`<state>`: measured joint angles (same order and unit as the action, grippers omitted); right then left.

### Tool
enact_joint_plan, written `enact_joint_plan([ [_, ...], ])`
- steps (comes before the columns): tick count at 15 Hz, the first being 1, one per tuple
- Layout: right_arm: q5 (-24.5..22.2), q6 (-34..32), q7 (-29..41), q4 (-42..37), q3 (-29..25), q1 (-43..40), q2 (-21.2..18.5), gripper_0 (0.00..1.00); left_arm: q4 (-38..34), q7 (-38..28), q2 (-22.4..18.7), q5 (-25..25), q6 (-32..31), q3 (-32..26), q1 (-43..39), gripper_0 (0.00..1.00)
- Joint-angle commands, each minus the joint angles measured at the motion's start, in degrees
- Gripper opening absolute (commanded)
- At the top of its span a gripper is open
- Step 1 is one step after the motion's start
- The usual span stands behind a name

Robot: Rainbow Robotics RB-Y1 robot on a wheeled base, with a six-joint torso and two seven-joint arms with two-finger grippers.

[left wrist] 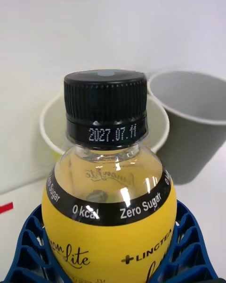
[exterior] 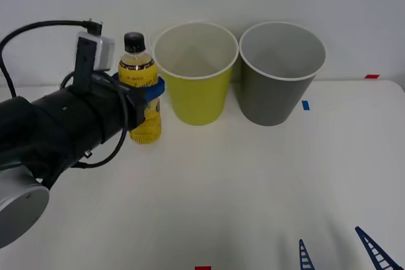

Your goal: Put cans in the gray bin and PET bottles in the light green bin.

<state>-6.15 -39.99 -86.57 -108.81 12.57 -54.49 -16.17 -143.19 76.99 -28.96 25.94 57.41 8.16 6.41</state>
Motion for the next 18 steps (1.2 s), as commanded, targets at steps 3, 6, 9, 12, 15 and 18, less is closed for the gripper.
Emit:
enact_joint_plan([
  [3,0.0,0.0,0.0,0.0,0.0,0.0,0.0,1.0,-0.2,-3.3,-1.4,-1.2,7.4,-2.0,11.6,0.0],
  [6,0.0,0.0,0.0,0.0,0.0,0.0,0.0,1.0,3.6,-3.5,-0.8,-2.4,10.3,-1.9,19.5,0.0],
  [9,0.0,0.0,0.0,0.0,0.0,0.0,0.0,1.0,12.3,-2.6,0.0,-0.7,7.9,-1.6,27.3,0.0],
  [12,0.0,0.0,0.0,0.0,0.0,0.0,0.0,1.0,20.8,-1.9,1.4,-2.4,3.9,2.2,33.3,0.0],
  [15,0.0,0.0,0.0,0.0,0.0,0.0,0.0,1.0,31.2,-1.8,3.8,-3.2,-4.9,5.8,36.7,0.0],
  [18,0.0,0.0,0.0,0.0,0.0,0.0,0.0,1.0,39.6,-1.8,6.6,-4.6,-13.6,9.2,38.7,0.0],
])
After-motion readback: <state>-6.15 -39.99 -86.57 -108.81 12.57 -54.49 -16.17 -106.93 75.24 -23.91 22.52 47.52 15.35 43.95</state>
